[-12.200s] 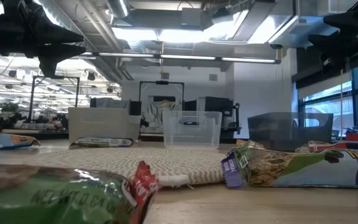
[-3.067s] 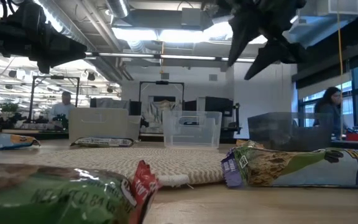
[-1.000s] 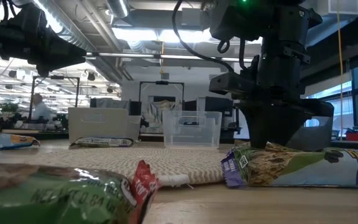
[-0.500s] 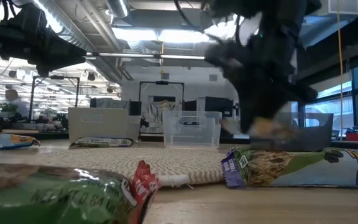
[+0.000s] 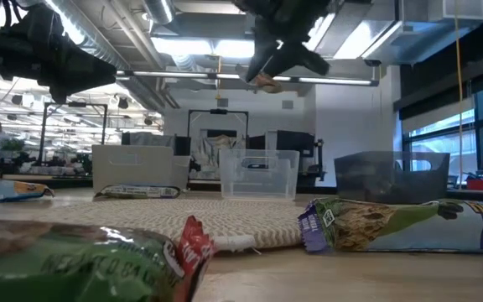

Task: Pick and place Granola Bars by type
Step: Put the yellow granola bar into the transparent bin

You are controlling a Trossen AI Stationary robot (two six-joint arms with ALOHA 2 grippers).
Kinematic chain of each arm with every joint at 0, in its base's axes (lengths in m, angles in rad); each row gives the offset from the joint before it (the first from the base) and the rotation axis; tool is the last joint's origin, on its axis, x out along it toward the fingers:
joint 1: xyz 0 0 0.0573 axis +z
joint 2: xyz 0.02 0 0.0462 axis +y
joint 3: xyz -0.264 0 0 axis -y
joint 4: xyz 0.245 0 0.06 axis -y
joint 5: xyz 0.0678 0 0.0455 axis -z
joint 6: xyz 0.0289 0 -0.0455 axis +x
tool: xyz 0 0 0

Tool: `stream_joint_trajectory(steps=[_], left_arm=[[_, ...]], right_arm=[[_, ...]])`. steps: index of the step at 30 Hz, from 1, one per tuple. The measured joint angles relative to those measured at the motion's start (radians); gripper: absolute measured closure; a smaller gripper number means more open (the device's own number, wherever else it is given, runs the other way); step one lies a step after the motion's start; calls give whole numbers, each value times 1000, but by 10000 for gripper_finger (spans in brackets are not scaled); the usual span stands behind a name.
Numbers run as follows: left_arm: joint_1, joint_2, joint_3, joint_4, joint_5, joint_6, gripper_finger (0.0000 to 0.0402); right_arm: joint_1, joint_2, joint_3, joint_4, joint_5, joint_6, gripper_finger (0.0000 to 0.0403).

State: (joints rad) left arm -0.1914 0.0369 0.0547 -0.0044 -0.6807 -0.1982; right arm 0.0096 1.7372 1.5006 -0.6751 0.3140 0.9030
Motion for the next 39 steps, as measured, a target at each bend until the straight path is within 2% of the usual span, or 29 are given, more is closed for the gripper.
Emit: stream_joint_trajectory(steps=[5,12,23,29,39], left_arm=[[0,0,0,0,1,0,265],[0,0,0,0,-4,2,265],[0,0,0,0,0,1,265],[0,0,0,0,0,0,265],[0,0,0,0,1,0,265]], right_arm=[[-150,-1,39,-2,7,-108,332],[-279,29,-36,54,1,-134,332],[-301,161,-86,215,-46,-126,332],[-302,219,-86,224,-74,-127,332],[-301,231,-86,225,-125,-164,331]])
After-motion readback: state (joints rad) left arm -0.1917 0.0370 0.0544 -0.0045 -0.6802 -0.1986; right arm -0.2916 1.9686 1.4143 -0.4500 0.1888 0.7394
